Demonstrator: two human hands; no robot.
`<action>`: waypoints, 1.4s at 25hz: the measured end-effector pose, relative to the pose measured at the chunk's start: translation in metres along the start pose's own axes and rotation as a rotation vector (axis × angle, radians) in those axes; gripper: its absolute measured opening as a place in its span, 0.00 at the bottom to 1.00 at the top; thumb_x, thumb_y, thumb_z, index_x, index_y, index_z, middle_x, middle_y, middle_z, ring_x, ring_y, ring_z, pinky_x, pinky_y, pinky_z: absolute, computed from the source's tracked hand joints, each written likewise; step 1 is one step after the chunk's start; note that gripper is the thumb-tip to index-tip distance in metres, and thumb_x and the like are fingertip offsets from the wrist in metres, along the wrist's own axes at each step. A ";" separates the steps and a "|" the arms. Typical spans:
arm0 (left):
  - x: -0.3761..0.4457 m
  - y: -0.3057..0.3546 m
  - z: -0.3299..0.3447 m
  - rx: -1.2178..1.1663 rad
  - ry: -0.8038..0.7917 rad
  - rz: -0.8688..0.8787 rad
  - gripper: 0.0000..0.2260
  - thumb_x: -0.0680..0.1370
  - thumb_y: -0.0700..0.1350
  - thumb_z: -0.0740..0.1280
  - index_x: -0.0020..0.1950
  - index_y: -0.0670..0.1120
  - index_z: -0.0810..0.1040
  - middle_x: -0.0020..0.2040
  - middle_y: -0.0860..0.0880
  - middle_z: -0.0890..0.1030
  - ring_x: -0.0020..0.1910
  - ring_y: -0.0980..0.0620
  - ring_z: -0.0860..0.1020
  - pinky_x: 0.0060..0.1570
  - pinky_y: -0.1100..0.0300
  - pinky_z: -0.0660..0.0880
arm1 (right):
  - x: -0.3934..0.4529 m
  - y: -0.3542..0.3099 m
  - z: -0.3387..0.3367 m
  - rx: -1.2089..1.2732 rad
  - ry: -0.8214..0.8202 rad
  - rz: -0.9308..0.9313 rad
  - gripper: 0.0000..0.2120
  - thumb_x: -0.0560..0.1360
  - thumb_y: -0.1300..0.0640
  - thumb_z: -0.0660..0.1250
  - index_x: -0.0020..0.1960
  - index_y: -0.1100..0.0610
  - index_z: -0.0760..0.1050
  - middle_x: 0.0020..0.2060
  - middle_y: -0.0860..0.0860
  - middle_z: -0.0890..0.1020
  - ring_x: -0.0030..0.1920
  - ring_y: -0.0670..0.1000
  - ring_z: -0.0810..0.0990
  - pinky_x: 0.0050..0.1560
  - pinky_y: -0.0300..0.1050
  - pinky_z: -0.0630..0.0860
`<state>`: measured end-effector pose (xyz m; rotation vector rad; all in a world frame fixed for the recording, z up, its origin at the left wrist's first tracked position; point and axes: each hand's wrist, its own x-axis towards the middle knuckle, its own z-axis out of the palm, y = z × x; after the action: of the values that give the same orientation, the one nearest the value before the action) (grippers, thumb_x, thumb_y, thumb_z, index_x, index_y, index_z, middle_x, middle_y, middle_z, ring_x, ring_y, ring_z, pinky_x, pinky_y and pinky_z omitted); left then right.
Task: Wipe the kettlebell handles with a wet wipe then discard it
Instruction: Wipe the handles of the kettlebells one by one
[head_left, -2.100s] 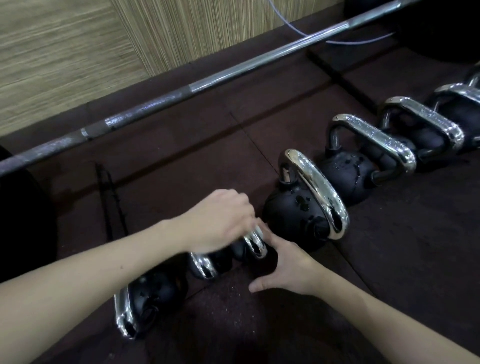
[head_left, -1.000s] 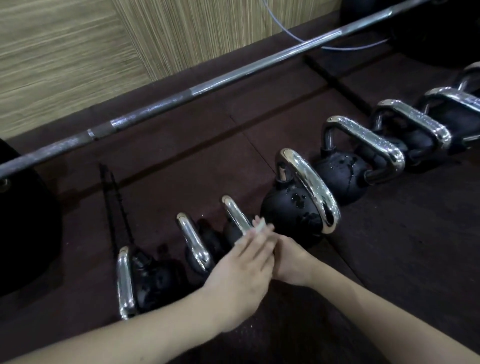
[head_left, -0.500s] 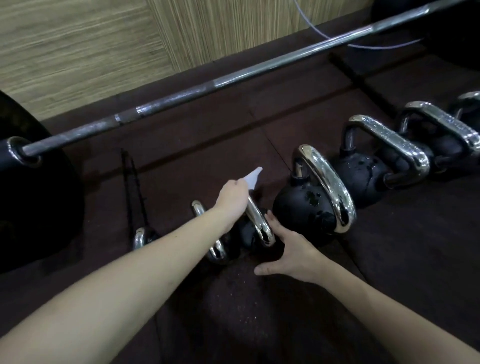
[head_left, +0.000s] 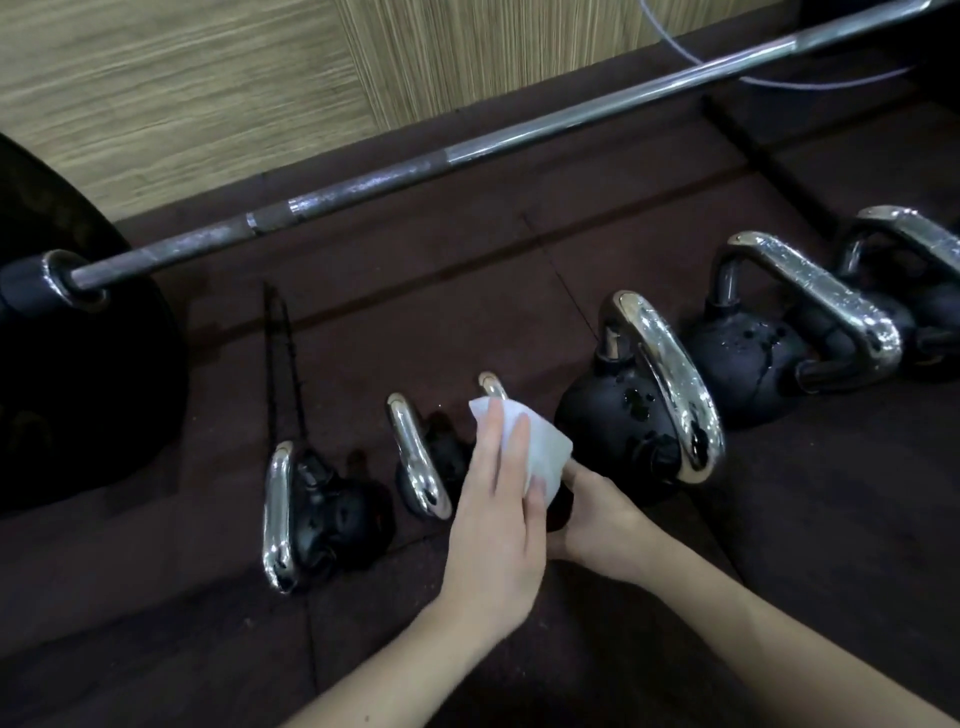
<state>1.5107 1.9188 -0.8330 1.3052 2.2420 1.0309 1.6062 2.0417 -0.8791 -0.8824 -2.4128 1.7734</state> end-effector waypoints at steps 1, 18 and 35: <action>0.014 0.003 -0.001 -0.009 0.032 -0.033 0.26 0.89 0.47 0.54 0.85 0.54 0.50 0.85 0.61 0.37 0.84 0.61 0.43 0.81 0.60 0.56 | 0.001 0.001 0.000 0.005 -0.007 -0.009 0.56 0.62 0.45 0.87 0.83 0.45 0.60 0.80 0.41 0.67 0.80 0.41 0.63 0.80 0.42 0.65; 0.013 0.015 0.019 -0.250 0.263 -0.254 0.27 0.85 0.52 0.57 0.84 0.53 0.54 0.82 0.56 0.61 0.79 0.58 0.64 0.78 0.52 0.67 | -0.001 -0.001 0.006 -0.124 -0.009 -0.029 0.59 0.65 0.43 0.82 0.86 0.46 0.50 0.84 0.42 0.57 0.84 0.43 0.55 0.82 0.44 0.59; 0.007 0.006 -0.012 0.232 -0.152 0.008 0.29 0.86 0.50 0.57 0.86 0.52 0.51 0.84 0.57 0.32 0.83 0.55 0.31 0.83 0.53 0.43 | 0.001 0.009 0.003 -0.013 -0.019 0.003 0.51 0.63 0.44 0.85 0.80 0.49 0.64 0.66 0.39 0.79 0.70 0.42 0.77 0.68 0.41 0.75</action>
<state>1.5031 1.9221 -0.8200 1.4335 2.2929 0.6632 1.6079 2.0412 -0.8890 -0.8747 -2.4388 1.7775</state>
